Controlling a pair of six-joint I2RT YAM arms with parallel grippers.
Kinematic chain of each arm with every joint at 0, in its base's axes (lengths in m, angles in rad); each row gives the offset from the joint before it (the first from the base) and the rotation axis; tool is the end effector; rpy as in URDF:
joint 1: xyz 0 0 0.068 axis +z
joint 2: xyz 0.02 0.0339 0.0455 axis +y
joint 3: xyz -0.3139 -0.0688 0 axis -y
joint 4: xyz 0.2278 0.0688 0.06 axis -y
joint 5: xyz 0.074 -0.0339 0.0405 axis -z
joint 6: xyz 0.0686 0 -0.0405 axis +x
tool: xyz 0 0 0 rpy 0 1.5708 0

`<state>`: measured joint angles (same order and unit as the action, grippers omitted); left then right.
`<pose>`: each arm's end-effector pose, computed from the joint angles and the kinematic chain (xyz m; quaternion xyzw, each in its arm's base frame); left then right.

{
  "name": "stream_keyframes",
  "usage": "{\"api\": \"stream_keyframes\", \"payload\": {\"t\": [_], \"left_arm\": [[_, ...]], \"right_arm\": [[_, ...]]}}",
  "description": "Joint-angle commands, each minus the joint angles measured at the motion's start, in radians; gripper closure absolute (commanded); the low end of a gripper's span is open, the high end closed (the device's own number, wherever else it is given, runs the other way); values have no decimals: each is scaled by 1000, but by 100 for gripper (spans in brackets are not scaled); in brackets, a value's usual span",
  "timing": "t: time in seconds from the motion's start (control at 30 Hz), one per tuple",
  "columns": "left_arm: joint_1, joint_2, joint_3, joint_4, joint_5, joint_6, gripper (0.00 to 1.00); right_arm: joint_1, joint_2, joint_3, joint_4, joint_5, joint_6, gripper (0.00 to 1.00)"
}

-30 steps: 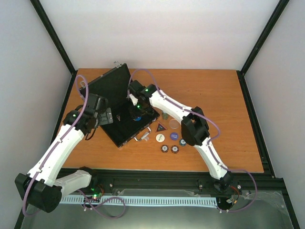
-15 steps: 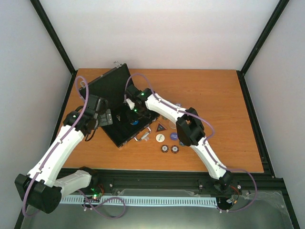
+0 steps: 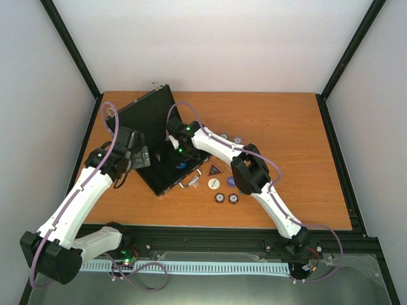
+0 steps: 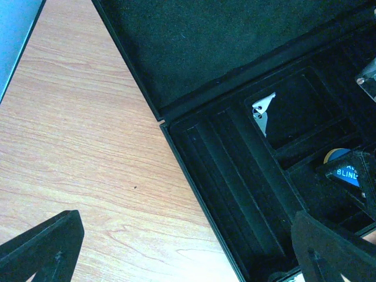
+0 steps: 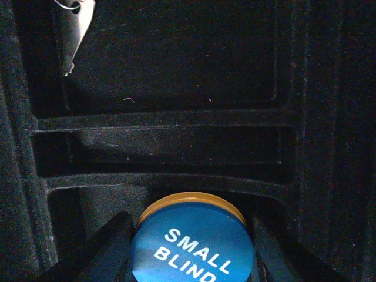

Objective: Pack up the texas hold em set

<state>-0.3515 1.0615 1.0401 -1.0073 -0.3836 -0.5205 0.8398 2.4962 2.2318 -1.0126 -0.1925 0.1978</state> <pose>0.1656 -0.0334 0.3248 -0.1307 0.9381 0.0555 0.3158 0.3556 0.4162 0.1654 -0.3240 0.9299 0.1548 0.0794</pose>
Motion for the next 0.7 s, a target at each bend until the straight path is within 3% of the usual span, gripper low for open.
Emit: {"api": "stream_keyframes", "payload": {"t": [0.0, 0.07, 0.27, 0.4, 0.67], "left_arm": [[5, -5, 1, -2, -5, -4, 0], [5, -6, -2, -4, -7, -4, 0], [5, -3, -5, 1, -3, 1, 0], [5, -1, -5, 7, -3, 2, 0], [5, -3, -4, 6, -7, 5, 0]], "right_arm": [[8, 29, 24, -2, 66, -17, 73], [8, 30, 24, -8, 91, -23, 69], [8, 33, 22, -16, 104, -28, 38], [11, 25, 24, -9, 95, -37, 24], [15, -17, 25, -4, 66, -52, 18]]}}
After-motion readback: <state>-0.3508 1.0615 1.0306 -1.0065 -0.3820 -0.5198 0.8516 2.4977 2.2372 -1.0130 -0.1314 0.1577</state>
